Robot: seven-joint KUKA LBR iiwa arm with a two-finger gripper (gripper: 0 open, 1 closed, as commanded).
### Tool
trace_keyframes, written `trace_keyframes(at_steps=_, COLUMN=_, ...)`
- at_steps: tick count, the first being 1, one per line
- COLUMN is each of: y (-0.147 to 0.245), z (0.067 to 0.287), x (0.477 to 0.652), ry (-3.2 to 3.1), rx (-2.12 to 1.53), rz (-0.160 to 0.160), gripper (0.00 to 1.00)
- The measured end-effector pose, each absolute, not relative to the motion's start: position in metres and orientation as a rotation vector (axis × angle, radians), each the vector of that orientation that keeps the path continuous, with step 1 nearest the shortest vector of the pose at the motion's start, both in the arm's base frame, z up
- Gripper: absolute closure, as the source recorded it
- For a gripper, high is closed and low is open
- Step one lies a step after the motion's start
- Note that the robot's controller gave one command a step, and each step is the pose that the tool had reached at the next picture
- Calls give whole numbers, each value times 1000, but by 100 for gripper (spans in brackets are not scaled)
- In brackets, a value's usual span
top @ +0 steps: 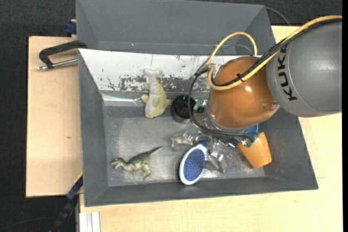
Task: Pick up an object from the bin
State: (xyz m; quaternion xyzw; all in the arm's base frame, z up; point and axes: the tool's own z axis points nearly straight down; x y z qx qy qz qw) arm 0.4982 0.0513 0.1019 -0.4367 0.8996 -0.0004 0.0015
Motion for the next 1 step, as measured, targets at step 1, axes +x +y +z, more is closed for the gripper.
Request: trace_keyframes(at_steps=1, y=45, z=113, x=492, ry=2522, rx=-1863, rz=-1, gripper=0)
